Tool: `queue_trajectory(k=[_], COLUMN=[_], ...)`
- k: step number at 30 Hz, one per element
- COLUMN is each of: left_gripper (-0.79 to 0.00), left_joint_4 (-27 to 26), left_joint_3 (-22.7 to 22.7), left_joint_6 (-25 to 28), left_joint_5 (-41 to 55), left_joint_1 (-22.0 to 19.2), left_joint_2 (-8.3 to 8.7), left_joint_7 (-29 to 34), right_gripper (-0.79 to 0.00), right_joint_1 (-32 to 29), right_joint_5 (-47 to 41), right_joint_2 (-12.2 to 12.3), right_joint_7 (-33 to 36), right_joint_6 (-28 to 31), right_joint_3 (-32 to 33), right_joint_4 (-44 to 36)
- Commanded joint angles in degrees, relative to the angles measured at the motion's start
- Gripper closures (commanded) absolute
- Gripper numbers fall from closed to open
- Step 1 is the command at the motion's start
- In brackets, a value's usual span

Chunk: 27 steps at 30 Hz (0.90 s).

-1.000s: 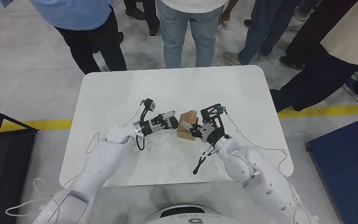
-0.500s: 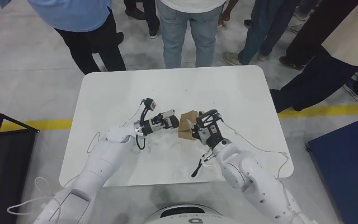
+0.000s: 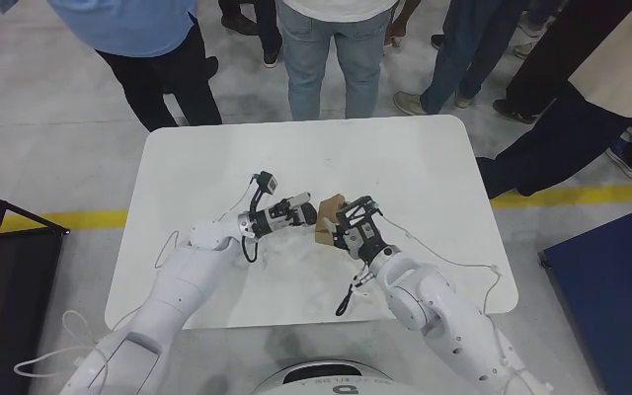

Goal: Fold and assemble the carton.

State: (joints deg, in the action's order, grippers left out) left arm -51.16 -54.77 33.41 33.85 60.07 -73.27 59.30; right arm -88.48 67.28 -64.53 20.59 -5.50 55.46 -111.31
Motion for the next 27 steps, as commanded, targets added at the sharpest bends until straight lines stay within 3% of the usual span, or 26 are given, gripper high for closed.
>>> queue_trajectory(k=[1,3,7,10,11,27], left_gripper=[-0.785,-0.785,-0.785,-0.785,-0.785,-0.785], left_joint_4=[0.08,0.16,0.45,1.02,1.20,2.60], left_joint_3=[-0.08,-0.17,-0.25,-0.37,-0.42,-0.30], left_joint_6=[0.00,0.03,-0.03,0.05,0.09,-0.47], left_joint_5=[0.01,0.04,-0.12,-0.11,-0.06,-0.18], left_joint_1=[-0.03,-0.06,-0.26,-0.45,-0.49,-1.61], left_joint_2=[-0.03,-0.08,-0.17,-0.24,-0.26,-0.89], left_joint_7=[0.02,0.00,-0.03,0.03,0.02,0.12], right_gripper=[-0.366,-0.339,-0.212,-0.022,0.000,0.000], right_joint_1=[0.51,0.92,1.26,0.98,0.79,1.45], right_joint_5=[-0.13,-0.54,-5.34,-12.09,-13.04,-36.02], right_joint_2=[-0.21,-0.42,-0.84,-0.96,-0.93,-1.31], right_joint_7=[0.35,0.65,0.59,-0.13,-0.15,7.71], right_joint_6=[-0.16,-0.29,-0.01,2.02,2.65,6.50], right_joint_3=[-0.35,-0.57,0.02,1.88,2.35,7.14], right_joint_4=[0.43,0.79,1.41,2.09,2.26,3.67])
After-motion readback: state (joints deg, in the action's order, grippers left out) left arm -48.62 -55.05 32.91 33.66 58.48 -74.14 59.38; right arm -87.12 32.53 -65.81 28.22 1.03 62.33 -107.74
